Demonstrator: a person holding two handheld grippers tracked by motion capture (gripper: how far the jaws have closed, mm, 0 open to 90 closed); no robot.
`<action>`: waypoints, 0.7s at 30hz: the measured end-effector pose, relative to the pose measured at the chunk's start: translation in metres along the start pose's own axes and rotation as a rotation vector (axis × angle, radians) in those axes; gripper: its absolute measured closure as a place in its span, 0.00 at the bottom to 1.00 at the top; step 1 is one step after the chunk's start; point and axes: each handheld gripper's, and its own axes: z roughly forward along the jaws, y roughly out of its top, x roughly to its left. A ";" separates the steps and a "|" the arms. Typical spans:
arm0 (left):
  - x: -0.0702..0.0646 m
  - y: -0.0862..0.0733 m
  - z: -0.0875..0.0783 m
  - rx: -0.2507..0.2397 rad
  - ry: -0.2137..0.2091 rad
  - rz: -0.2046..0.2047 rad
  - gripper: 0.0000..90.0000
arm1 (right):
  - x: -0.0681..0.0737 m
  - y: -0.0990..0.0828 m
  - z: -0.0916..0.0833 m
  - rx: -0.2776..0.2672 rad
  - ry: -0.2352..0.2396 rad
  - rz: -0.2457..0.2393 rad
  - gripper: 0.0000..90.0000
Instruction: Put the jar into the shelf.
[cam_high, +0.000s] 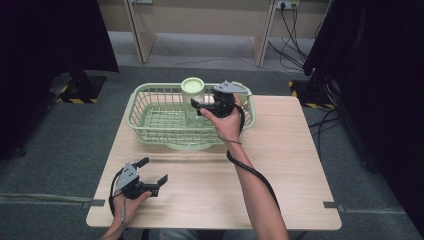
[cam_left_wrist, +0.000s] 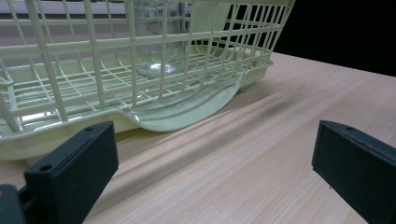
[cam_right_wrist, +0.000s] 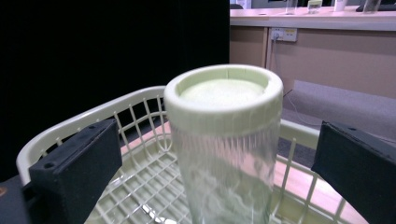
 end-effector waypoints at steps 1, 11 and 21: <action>0.000 0.000 0.000 0.002 0.000 0.002 0.00 | 0.001 -0.002 -0.008 0.006 0.004 -0.004 0.01; -0.001 0.000 0.000 0.001 0.004 0.005 0.00 | 0.002 -0.016 -0.046 0.008 0.008 -0.008 0.01; -0.001 0.000 0.000 0.002 0.006 0.006 0.00 | 0.003 -0.044 -0.102 0.014 -0.014 -0.036 0.01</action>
